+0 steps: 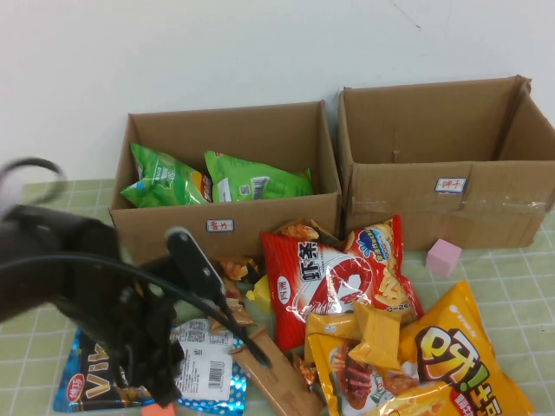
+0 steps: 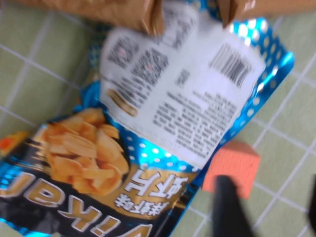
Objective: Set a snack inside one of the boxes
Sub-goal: Pick up the potato chip
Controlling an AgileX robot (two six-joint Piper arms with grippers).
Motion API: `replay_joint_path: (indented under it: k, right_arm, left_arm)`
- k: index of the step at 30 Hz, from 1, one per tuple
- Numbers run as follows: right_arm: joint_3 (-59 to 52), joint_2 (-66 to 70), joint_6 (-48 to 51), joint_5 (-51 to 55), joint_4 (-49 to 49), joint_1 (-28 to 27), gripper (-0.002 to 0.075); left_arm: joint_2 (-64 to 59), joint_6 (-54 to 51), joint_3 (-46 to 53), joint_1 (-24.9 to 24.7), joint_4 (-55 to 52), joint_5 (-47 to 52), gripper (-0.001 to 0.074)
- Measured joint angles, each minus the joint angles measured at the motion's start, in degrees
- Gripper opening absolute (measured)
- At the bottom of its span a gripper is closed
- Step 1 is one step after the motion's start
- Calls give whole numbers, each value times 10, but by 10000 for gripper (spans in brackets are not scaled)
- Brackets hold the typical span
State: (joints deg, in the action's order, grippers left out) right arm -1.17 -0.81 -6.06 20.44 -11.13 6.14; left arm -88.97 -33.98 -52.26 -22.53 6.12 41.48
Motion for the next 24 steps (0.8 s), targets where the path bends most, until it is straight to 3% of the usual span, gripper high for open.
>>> replay_joint_path:
  k: [4, 6, 13, 24]
  right_arm:
    - [0, 0, 0, 0, 0, 0, -2]
    - [0, 0, 0, 0, 0, 0, -2]
    - [0, 0, 0, 0, 0, 0, -2]
    - [0, 0, 0, 0, 0, 0, -2]
  left_arm:
    - [-50, 31, 0, -28, -53, 0, 556]
    - [-74, 34, 0, -44, -86, -3, 636]
    - [-145, 87, -2, -80, -209, -56, 690]
    - [-215, 171, -5, -79, -237, -140, 692]
